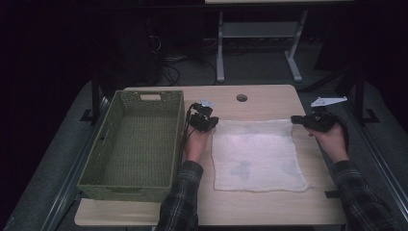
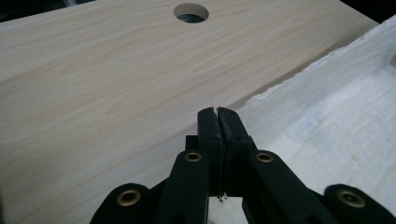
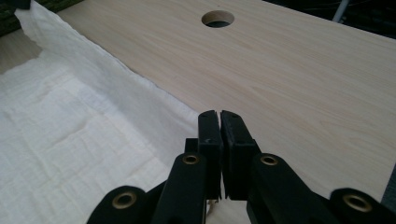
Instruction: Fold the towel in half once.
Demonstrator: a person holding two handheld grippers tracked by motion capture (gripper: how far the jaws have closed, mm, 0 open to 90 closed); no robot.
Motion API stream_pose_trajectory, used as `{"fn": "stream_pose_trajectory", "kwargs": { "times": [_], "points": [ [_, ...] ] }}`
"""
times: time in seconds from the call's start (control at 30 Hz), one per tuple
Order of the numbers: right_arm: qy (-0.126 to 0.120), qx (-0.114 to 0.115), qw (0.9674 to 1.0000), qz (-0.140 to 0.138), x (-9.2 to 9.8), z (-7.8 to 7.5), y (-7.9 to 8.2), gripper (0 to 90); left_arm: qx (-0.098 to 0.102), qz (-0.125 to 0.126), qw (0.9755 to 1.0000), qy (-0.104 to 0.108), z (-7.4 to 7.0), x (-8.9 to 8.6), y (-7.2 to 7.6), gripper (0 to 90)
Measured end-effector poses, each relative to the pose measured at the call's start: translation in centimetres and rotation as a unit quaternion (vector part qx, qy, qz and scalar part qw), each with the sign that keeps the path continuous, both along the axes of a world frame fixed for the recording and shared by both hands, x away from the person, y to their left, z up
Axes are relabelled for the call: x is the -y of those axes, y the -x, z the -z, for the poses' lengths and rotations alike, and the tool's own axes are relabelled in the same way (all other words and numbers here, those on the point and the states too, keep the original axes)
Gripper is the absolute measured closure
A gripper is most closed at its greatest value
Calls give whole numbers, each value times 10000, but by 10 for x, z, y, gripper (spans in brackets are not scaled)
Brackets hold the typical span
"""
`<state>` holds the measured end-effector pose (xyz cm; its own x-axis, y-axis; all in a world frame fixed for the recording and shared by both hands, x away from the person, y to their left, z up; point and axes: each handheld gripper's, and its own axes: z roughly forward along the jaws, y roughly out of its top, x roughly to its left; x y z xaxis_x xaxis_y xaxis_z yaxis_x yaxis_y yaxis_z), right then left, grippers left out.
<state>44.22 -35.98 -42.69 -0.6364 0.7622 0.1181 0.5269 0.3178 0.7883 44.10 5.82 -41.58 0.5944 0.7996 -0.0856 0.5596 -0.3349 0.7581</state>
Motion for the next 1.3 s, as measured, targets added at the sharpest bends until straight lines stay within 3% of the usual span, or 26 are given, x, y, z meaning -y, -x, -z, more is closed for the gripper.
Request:
{"fn": "stream_pose_trajectory", "kwargs": {
  "times": [0.23,0.43,0.73,1.1,1.3],
  "points": [
    [-110,85,9998,-113,-2,-2,16,870,37,92,9999,-74,-6,-2,17,885],
    [-59,119,9998,-160,-1,0,27,870,24,37,10000,-63,-7,-2,29,885],
    [-164,139,9995,-215,4,3,58,869,64,101,9996,-271,-9,-2,56,885],
    [13,90,9996,-257,3,13,84,870,44,264,9992,-280,-5,-5,80,885],
    [-44,77,9996,-276,0,14,104,869,67,324,9988,-349,-3,-7,91,885]
  ]
}}
